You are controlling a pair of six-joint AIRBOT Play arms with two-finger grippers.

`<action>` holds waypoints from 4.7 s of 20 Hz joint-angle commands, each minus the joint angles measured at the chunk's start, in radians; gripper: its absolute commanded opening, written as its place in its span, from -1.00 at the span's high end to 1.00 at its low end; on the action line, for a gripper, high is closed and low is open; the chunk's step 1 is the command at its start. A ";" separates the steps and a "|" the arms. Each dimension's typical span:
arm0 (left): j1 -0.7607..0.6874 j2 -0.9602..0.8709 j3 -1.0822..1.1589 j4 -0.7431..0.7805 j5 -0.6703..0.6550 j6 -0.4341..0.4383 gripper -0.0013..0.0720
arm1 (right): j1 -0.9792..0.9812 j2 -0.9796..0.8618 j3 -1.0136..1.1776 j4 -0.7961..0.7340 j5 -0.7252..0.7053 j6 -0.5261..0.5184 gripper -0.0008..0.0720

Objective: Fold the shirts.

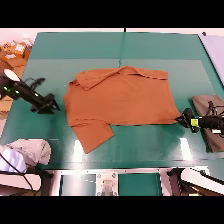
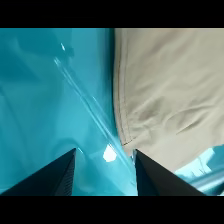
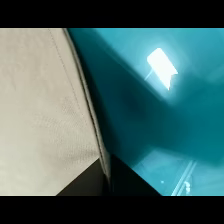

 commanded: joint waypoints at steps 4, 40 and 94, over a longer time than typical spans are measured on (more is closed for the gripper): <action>-0.101 0.000 -0.269 -0.240 0.249 0.045 -0.19 | -0.012 0.001 0.011 -0.003 0.013 -0.015 0.93; -0.095 0.930 0.661 -0.180 0.412 0.172 0.89 | 0.004 0.752 0.887 0.297 -0.101 -0.012 0.93; -0.066 0.433 -0.140 0.006 -0.016 -0.029 0.90 | 0.086 0.233 0.078 -0.285 0.259 0.286 0.93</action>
